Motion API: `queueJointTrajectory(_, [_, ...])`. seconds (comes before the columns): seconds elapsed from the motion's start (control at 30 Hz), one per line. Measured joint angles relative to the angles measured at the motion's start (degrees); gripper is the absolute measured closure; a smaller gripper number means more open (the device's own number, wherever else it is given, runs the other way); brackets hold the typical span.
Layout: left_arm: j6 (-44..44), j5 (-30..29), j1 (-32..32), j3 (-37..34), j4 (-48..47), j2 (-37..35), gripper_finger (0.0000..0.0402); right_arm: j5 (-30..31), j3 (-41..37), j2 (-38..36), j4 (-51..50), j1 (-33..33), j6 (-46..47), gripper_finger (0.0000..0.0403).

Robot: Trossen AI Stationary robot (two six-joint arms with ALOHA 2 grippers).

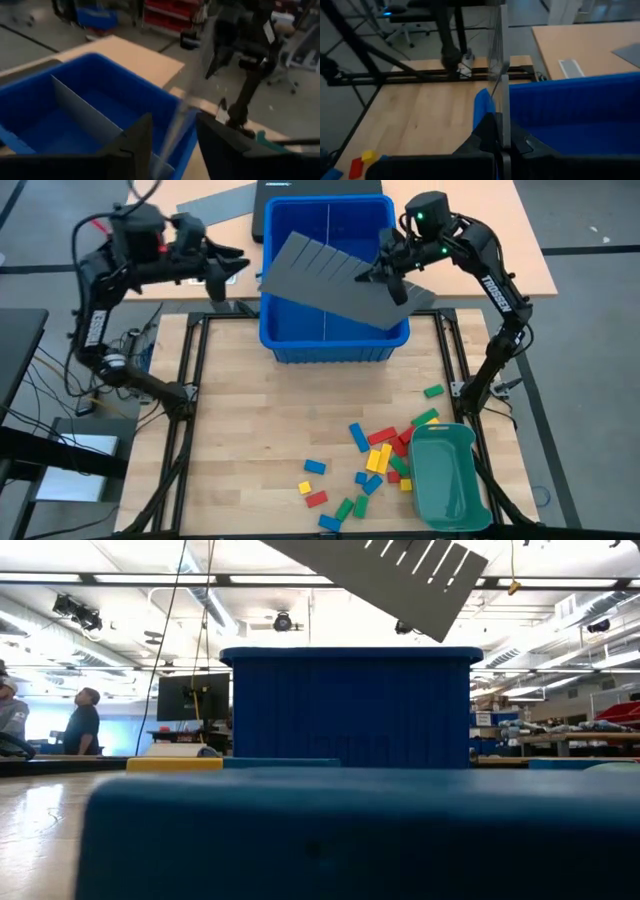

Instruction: Sort Items/Unsort Items

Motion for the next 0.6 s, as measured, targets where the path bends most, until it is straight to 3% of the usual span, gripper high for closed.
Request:
queueJointTrajectory(0.13, [2.35, 1.04, -0.02, 4.31, -2.75, 5.0, 0.0211, 0.11, 0.0, 0.0, -0.08, 2.25, -0.64, 0.0403])
queueJointTrajectory(0.27, [2.42, 9.59, 0.1, 3.06, -1.09, 6.23, 0.0195, 0.92, 0.0, 0.0, -0.57, 3.86, -0.67, 0.0403])
queueJointTrajectory(0.6, [1.29, 20.36, 0.04, 3.15, 1.66, 6.63, 0.0192, 1.45, 0.0, 0.0, -1.61, 4.91, -0.7, 0.0403])
